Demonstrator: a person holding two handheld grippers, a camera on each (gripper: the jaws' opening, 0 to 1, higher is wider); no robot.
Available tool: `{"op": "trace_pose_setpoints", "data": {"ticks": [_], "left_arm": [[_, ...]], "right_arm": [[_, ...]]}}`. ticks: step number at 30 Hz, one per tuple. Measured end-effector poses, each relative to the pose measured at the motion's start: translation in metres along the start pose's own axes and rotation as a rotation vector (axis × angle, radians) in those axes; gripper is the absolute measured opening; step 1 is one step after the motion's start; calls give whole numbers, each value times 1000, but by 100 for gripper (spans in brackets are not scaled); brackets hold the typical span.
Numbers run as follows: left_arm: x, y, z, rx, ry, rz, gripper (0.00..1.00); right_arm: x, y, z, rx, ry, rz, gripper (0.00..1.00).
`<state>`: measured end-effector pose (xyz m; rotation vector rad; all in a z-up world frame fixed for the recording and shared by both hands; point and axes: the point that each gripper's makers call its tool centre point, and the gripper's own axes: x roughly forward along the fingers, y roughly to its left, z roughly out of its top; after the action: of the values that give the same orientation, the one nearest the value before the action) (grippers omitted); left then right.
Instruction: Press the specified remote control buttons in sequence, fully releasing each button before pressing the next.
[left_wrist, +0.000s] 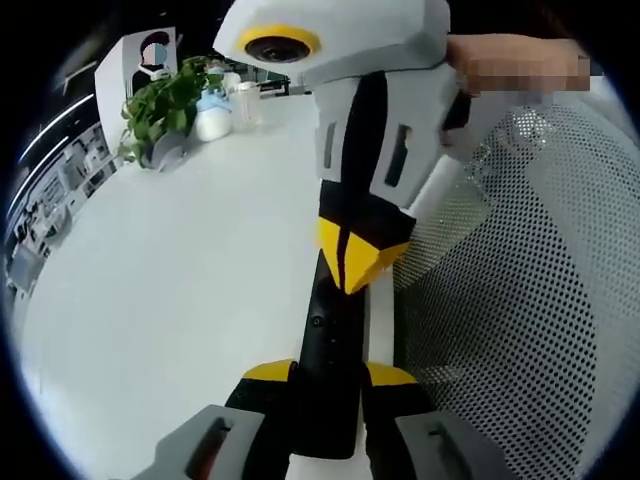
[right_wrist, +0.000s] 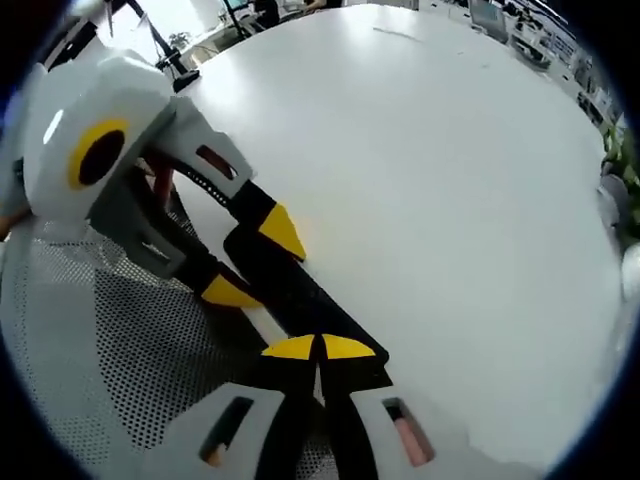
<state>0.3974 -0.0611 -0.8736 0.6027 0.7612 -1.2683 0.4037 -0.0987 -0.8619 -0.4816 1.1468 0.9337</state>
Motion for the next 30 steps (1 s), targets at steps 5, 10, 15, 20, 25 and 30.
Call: {"op": "trace_pose_setpoints", "data": {"ticks": [5,10,15,20,25,30], "left_arm": [[0,0,0,1,2,-2,25],[0,0,0,0,-1,-2,25],[0,0,1,-9,-14,2,25],[0,0,1,-21,-28,11,25],[1,0,2,-21,-6,14,25],[1,-1,1,-31,-10,23,25]], "right_arm": [[3,0,-1,-38,15,-19,0],[4,0,2,-70,4,-17,0],[6,1,2,-101,6,-29,0],[6,0,1,-102,-15,-29,0],[6,0,2,-114,-30,-17,0],[6,0,1,-88,-37,2,0]]}}
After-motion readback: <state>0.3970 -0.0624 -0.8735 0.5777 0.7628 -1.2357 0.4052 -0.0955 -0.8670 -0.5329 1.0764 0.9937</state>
